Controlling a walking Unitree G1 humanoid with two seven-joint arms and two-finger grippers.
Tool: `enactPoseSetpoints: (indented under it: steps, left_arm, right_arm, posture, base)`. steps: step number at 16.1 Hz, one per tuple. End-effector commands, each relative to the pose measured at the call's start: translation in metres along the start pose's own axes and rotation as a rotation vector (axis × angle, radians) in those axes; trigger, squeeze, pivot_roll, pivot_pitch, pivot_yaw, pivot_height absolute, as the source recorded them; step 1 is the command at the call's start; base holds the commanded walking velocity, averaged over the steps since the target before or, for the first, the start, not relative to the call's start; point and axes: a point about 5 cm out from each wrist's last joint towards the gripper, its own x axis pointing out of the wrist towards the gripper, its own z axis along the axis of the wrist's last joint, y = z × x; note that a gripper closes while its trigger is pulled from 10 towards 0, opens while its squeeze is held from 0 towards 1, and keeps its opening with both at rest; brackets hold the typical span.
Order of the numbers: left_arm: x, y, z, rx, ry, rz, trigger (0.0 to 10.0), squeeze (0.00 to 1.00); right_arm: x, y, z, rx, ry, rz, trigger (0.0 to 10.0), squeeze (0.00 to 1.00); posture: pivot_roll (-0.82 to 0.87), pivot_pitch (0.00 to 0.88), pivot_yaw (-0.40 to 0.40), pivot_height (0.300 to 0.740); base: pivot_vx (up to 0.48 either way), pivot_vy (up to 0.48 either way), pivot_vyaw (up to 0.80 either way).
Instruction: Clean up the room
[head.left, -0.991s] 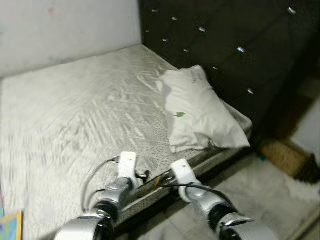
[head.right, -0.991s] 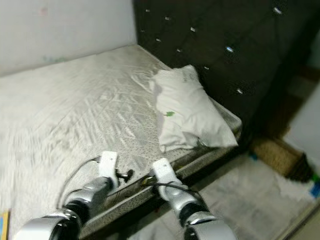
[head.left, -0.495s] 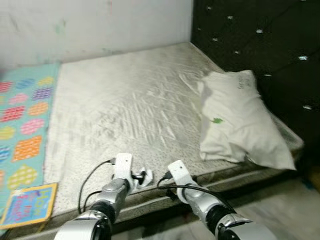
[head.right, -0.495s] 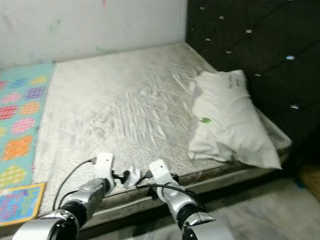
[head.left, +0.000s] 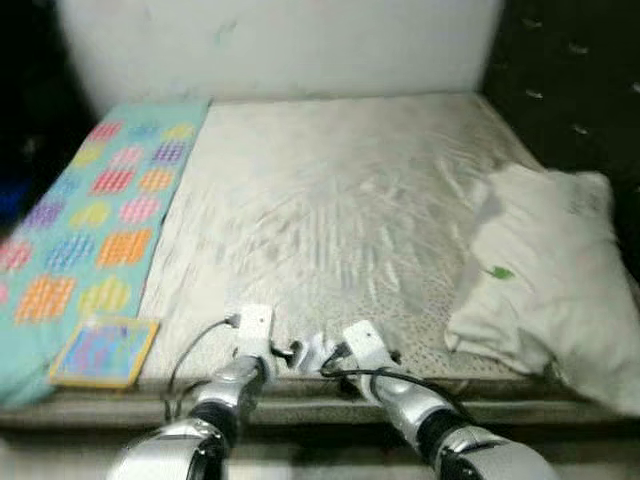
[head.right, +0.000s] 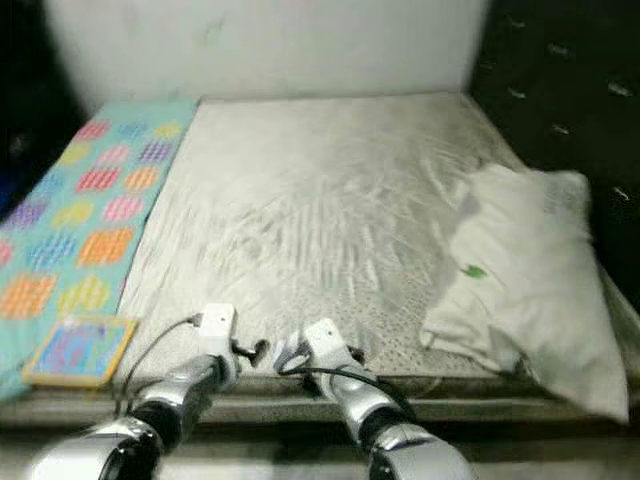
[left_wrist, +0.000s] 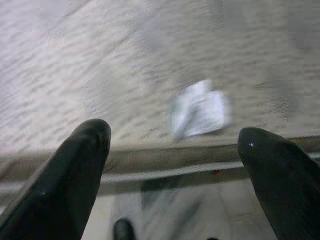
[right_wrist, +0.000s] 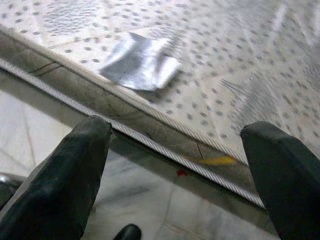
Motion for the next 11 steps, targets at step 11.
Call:
enactPoseSetpoints:
  steps: [11]
  left_arm:
    - [-0.002,0.016,0.057,-0.046,-0.236,-0.013,10.0,0.0]
  right_arm:
    - [-0.008,-0.049,0.052,0.293,-0.263,-0.065,10.0,0.0]
  posture:
    - [-0.08,0.01,0.024,0.74]
  base:
    - [0.0,0.0,0.0]
